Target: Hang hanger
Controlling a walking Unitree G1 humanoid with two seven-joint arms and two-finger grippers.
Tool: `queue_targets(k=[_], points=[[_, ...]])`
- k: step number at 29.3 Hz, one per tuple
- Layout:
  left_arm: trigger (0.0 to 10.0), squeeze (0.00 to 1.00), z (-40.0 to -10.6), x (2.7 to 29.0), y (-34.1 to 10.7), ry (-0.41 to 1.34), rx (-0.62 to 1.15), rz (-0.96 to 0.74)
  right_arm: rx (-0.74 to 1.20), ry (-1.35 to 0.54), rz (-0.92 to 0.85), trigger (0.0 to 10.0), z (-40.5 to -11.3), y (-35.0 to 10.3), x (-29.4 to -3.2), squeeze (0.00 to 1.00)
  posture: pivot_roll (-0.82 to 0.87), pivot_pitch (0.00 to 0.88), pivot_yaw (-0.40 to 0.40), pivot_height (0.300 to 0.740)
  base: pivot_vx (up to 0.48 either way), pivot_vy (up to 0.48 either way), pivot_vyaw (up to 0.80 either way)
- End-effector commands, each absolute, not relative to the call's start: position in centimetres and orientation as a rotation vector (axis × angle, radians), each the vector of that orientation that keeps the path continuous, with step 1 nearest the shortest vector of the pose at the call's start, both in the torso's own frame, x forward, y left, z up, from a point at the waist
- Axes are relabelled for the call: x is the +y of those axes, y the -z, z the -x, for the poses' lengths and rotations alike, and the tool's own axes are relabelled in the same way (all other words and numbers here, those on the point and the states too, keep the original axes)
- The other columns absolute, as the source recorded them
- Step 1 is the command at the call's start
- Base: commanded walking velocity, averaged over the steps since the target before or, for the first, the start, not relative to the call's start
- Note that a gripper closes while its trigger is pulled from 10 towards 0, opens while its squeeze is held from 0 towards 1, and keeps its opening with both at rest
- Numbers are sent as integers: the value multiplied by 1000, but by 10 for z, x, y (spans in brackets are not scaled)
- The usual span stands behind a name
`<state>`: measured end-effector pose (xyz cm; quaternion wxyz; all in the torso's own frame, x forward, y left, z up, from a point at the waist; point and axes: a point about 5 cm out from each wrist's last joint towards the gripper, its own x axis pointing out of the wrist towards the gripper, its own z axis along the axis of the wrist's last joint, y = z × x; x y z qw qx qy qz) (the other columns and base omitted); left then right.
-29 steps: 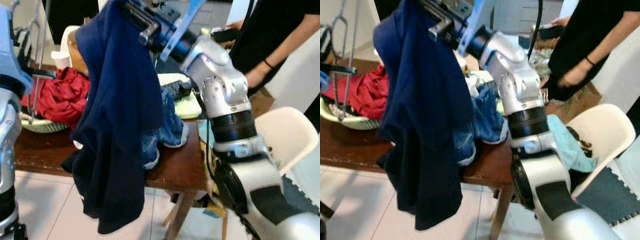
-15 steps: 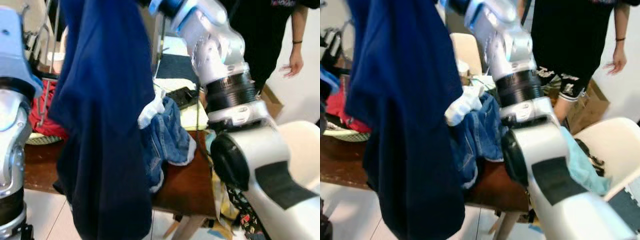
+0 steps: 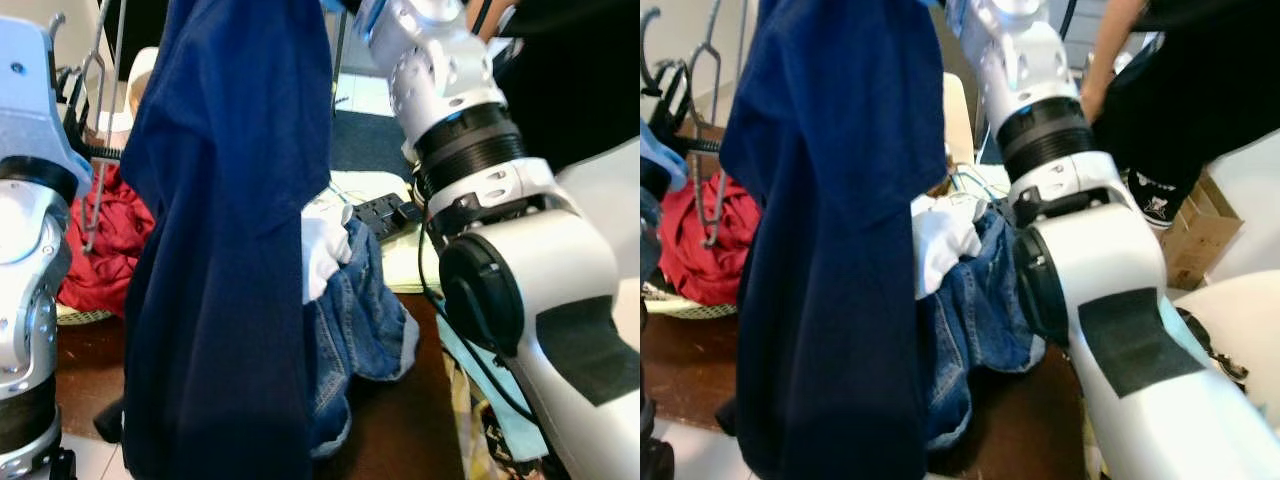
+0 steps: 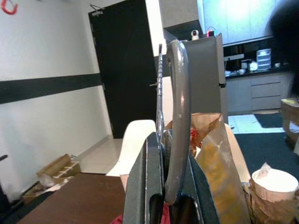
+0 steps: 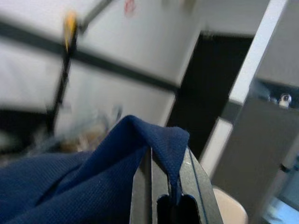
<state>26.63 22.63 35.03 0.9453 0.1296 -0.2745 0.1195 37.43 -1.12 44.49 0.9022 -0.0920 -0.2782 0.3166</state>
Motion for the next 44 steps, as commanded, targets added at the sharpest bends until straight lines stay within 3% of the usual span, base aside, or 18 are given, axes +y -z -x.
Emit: queue_targets(k=[1, 6, 8, 10, 13, 17, 20, 25, 26, 27, 28, 29, 30, 31, 33, 41, 43, 44], points=[[10000, 0, -265, 222, -350, -234, -564, -249, -483, -597, 250, 10000, -386, -425, -17, 0, 58, 0, -59, 736, 0, 0, 0], [10000, 0, -268, 217, -350, -174, -560, -233, -280, -475, 450, 10000, -408, -376, -38, 0, 59, 0, -61, 736, 0, 0, 0], [10000, 0, -268, 217, -350, -174, -560, -233, -280, -475, 450, 10000, -408, -376, -38, 0, 59, 0, -61, 736, 0, 0, 0], [10000, 0, -269, 208, -347, -81, -552, -226, -108, -427, 617, 10000, -420, -335, -65, 0, 47, 0, -61, 736, 0, 0, 0], [10000, 0, -270, 199, -345, 11, -550, -228, -1, -357, 709, 10000, -426, -310, -88, 0, 46, 0, -61, 736, 0, 0, 0], [10000, 0, -267, 186, -344, 129, -552, -241, 47, -233, 738, 10000, -429, -301, -115, 0, 46, 0, -65, 736, 0, 0, 0], [10000, 0, -259, 177, -340, 248, -540, -250, 94, -89, 763, 10000, -430, -296, -151, 0, 48, 0, -69, 736, 0, 0, 0], [10000, 0, -257, 175, -339, 281, -533, -253, 112, -54, 771, 10000, -430, -294, -162, 0, 47, 0, -70, 736, 0, 0, 0], [10000, 0, -256, 178, -336, 288, -511, -271, 166, -141, 754, 10000, -429, -281, -162, 718, 38, 0, -66, 736, 0, 0, 0], [10000, 0, -256, 178, -336, 288, -511, -271, 166, -141, 754, 10000, -429, -281, -162, 718, 38, 0, -66, 736, 0, 0, 0], [10000, 0, -256, 183, -335, 279, -495, -270, 204, -310, 668, 10000, -426, -268, -149, 1000, 38, 0, -66, 736, 0, 0, 0], [10000, 0, -256, 189, -336, 266, -479, -285, 213, -534, 577, 10000, -419, -257, -127, 1000, 35, 0, -62, 736, 0, 0, 0], [10000, 0, -256, 189, -336, 266, -479, -285, 213, -534, 577, 10000, -419, -257, -127, 1000, 35, 0, -62, 736, 0, 0, 0], [10000, 0, -256, 196, -338, 254, -466, -298, 200, -686, 501, 10000, -412, -253, -113, 1000, 38, 0, -61, 736, 0, 0, 0], [10000, 0, -256, 202, -339, 244, -449, -327, 184, -773, 464, 10000, -408, -252, -105, 1000, 38, 0, -60, 736, 0, 0, 0], [10000, 0, -254, 213, -343, 240, -420, -366, 171, -768, 484, 10000, -408, -253, -109, 1000, 41, 0, -60, 736, 0, 0, 0], [10000, 0, -250, 223, -345, 280, -360, -400, 74, -673, 456, 10000, -414, -271, -125, 1000, 48, 0, -64, 736, 0, 0, 0], [10000, 0, -244, 237, -346, 330, -277, -463, -84, -625, 408, 10000, -414, -299, -139, 1000, 57, 0, -62, 736, 0, 0, 0]])
